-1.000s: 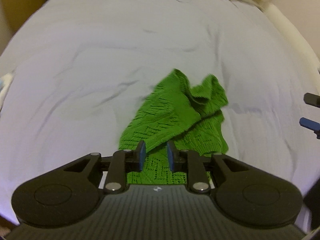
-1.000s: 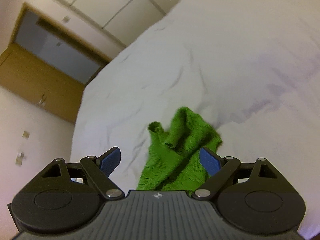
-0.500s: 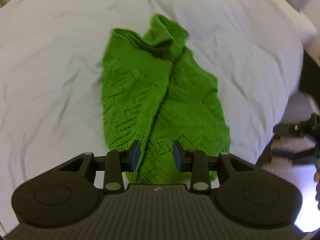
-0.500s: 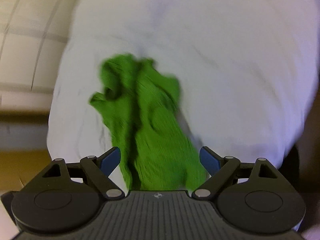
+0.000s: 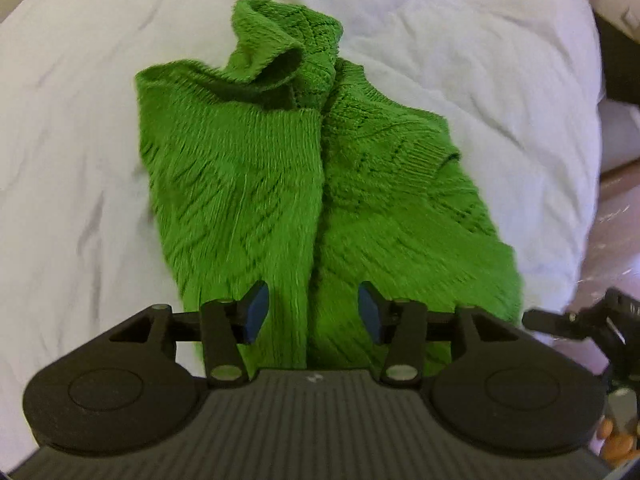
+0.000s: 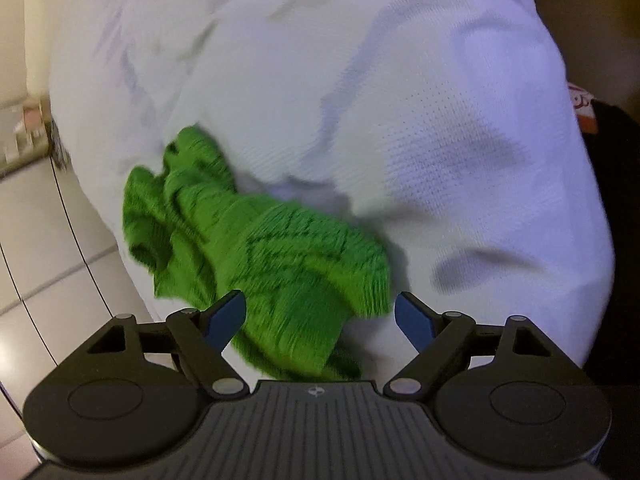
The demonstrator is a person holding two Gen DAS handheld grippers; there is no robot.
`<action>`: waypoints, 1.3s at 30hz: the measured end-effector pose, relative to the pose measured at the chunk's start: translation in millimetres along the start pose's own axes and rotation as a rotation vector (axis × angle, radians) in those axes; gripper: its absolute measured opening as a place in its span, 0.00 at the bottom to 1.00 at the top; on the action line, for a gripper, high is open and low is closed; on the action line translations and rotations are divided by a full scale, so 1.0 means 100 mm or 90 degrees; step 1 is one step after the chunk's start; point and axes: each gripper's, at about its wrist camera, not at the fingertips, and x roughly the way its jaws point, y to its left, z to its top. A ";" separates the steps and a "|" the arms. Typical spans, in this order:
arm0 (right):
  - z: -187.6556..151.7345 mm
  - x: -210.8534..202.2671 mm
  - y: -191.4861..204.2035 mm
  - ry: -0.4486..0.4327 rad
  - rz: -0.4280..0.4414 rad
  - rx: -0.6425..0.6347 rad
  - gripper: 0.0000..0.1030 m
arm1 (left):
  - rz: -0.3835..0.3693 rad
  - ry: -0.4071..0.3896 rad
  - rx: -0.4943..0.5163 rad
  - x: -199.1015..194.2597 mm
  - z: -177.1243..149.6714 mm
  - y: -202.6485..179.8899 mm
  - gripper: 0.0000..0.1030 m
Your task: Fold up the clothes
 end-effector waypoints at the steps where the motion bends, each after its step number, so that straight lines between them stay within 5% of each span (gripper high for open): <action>1: 0.01 0.09 -0.04 -0.010 0.000 0.004 0.82 | 0.011 0.001 0.013 0.08 0.05 -0.03 0.44; 4: 0.00 0.30 -0.11 -0.021 0.009 0.017 0.82 | 0.053 0.007 0.052 0.35 0.16 -0.09 0.46; 6: 0.00 0.40 -0.09 -0.027 0.026 0.014 0.82 | 0.076 0.009 0.072 0.51 0.19 -0.10 0.38; 9: -0.01 0.46 0.01 -0.035 0.032 -0.023 0.55 | 0.081 0.003 0.054 0.54 0.22 0.03 0.08; 11: -0.01 0.40 0.09 -0.043 0.025 -0.057 0.12 | 0.078 -0.014 0.024 0.45 0.22 0.16 0.07; 18: -0.03 -0.16 0.79 -0.127 0.106 -0.154 0.10 | 0.069 -0.141 -0.140 -0.56 0.03 0.92 0.05; 27: -0.70 -0.54 2.87 -0.147 0.263 -0.524 0.09 | 0.122 -0.292 -0.339 -1.99 -0.75 1.68 0.05; 34: -1.49 -0.34 4.30 -0.035 0.390 -0.703 0.09 | 0.229 -0.419 -0.463 -3.29 -1.60 1.60 0.04; 37: -1.78 -0.23 4.72 0.055 0.439 -0.726 0.09 | 0.280 -0.453 -0.477 -3.78 -1.86 1.23 0.04; 39: -1.91 -0.18 4.93 0.112 0.465 -0.734 0.09 | 0.274 -0.460 -0.491 -3.94 -1.97 0.90 0.05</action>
